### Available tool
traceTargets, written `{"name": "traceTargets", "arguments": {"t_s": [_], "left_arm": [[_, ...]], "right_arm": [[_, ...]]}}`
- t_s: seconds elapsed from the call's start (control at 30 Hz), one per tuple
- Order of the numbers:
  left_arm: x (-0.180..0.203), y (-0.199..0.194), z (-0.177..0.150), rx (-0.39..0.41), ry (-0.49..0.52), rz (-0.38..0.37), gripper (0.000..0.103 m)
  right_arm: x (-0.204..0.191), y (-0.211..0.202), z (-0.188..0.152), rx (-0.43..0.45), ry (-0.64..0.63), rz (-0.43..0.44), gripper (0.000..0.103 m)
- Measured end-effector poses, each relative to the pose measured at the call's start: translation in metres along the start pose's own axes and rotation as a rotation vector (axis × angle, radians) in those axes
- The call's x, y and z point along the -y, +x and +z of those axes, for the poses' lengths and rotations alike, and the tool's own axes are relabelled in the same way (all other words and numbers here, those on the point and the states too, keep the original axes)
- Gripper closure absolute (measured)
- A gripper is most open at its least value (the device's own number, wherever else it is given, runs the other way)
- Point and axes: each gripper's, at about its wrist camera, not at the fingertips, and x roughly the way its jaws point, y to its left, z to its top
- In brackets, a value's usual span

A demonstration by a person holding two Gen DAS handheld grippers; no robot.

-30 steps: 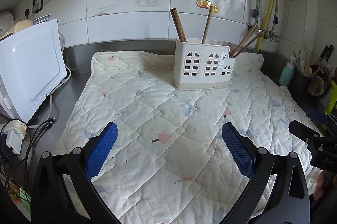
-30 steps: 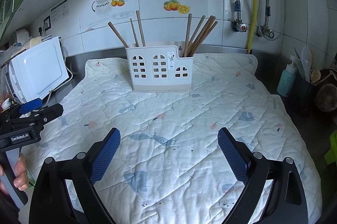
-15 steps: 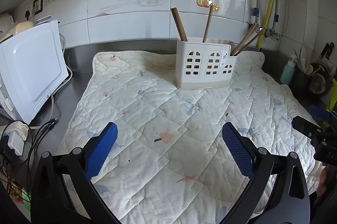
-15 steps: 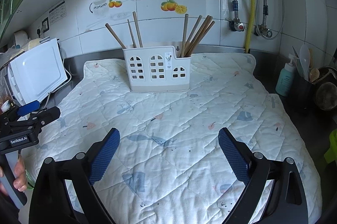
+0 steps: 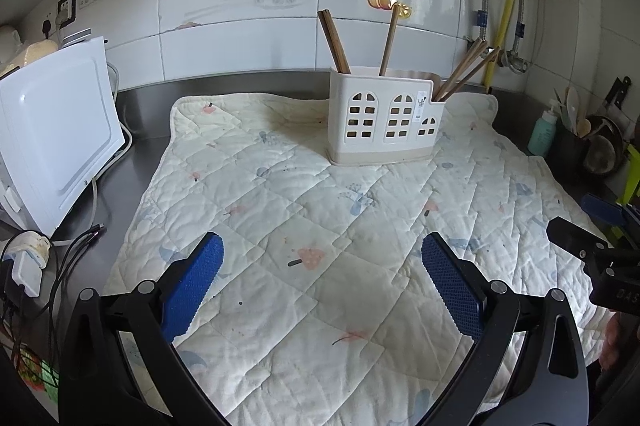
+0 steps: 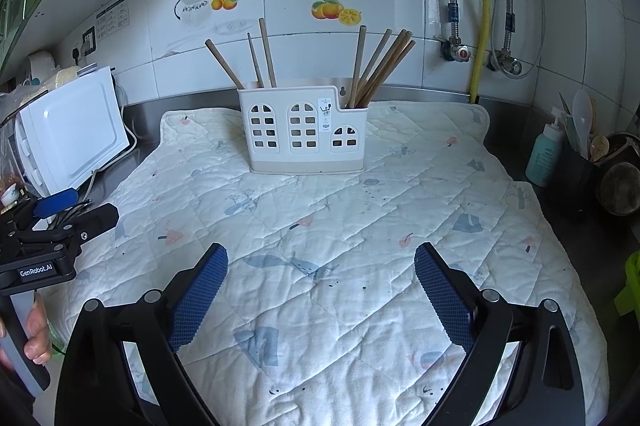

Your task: Organize utensils

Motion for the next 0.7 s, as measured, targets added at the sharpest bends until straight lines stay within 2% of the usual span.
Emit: {"name": "traceTargets", "arguments": {"t_s": [0.7], "left_arm": [[-0.0030, 0.0025, -0.0031, -0.010, 0.004, 0.000, 0.005]], "right_arm": [[0.0003, 0.0011, 0.0001, -0.004, 0.001, -0.001, 0.012]]}}
